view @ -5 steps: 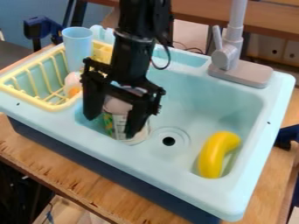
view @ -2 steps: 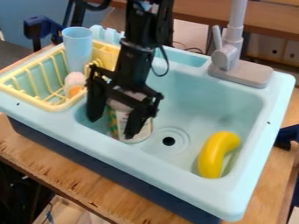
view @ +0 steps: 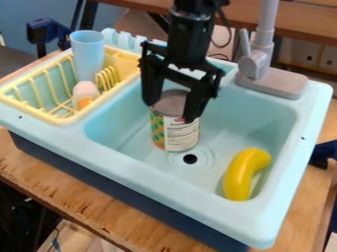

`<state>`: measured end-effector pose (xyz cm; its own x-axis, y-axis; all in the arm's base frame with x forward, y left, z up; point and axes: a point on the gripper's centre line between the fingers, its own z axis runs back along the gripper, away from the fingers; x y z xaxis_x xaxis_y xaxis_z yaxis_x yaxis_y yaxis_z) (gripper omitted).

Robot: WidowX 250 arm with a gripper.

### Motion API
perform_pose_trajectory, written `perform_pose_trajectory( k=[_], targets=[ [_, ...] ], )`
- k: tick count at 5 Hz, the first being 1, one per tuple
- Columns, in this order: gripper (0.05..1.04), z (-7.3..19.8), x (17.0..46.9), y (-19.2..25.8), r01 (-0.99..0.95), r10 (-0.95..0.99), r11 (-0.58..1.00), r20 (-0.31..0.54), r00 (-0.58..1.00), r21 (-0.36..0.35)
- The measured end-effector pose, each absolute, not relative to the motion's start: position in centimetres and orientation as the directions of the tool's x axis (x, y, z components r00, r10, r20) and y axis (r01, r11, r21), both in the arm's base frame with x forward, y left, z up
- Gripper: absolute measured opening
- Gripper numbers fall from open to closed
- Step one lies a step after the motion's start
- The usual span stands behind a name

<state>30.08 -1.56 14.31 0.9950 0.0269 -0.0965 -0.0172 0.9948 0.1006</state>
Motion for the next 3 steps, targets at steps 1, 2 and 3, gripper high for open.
perform_pose_trajectory(
  k=[1,2,3],
  targets=[
    [1.001,14.5,30.2,-1.5,-0.025,0.034,0.994,-0.089,0.995,0.105],
    [1.001,14.3,29.8,-1.2,-0.049,0.064,0.990,-0.106,0.992,0.132],
    [1.001,15.9,28.4,-1.7,-0.049,0.061,0.986,-0.074,0.995,0.161]
  ],
)
